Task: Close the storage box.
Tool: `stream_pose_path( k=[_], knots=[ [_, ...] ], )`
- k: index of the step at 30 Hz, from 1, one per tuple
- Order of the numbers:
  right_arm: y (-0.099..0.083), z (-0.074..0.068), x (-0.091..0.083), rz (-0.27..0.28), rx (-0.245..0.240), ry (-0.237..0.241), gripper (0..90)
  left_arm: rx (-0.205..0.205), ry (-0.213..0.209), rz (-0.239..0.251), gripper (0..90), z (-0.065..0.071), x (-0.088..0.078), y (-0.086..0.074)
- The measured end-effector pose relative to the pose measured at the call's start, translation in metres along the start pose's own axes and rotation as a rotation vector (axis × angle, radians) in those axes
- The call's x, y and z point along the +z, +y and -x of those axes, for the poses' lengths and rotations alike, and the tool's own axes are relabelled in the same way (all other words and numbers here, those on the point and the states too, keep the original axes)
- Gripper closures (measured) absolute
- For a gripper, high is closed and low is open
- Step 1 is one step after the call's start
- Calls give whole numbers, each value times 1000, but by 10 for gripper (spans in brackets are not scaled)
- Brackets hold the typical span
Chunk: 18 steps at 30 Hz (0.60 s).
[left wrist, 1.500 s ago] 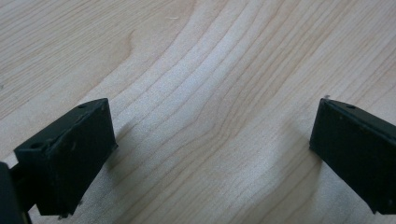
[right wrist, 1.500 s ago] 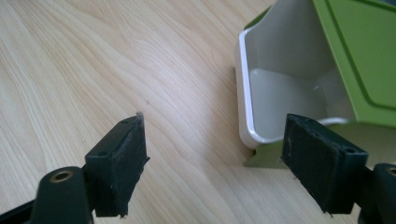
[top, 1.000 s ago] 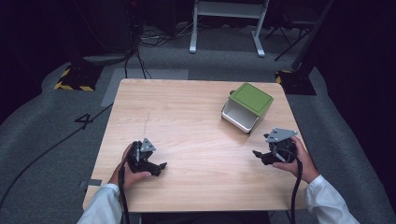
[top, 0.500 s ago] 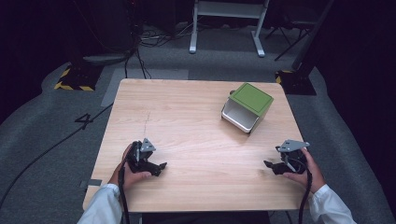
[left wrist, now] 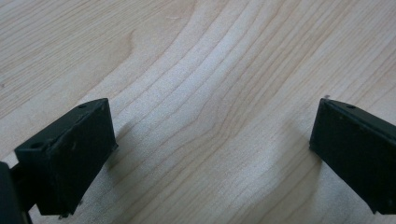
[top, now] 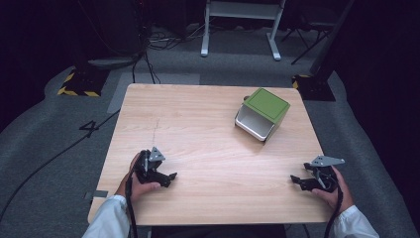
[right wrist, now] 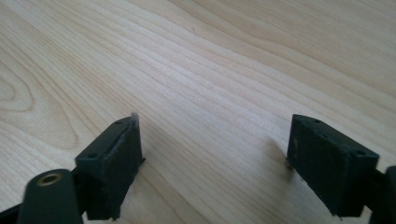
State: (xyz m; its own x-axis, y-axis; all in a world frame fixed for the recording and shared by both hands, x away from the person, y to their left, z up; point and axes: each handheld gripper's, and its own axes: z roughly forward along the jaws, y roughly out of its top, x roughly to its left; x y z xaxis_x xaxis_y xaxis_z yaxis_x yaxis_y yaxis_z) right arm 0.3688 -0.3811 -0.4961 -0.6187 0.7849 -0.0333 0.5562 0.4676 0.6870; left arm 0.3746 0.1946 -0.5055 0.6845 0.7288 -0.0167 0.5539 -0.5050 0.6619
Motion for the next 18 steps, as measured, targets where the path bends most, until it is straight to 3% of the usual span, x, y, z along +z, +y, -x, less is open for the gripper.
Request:
stream_pose_path(
  k=[2, 6, 18],
  knots=[
    [-5, 3, -1, 23, 30, 11, 174, 0, 0, 0, 3, 0, 0, 0],
    [-13, 3, -2, 72, 52, -15, 170, -5, -1, 1, 3, 0, 0, 0],
    [-13, 3, -2, 73, 60, -24, 159, -1, -1, -1, 1, 0, 0, 0]
  ],
)
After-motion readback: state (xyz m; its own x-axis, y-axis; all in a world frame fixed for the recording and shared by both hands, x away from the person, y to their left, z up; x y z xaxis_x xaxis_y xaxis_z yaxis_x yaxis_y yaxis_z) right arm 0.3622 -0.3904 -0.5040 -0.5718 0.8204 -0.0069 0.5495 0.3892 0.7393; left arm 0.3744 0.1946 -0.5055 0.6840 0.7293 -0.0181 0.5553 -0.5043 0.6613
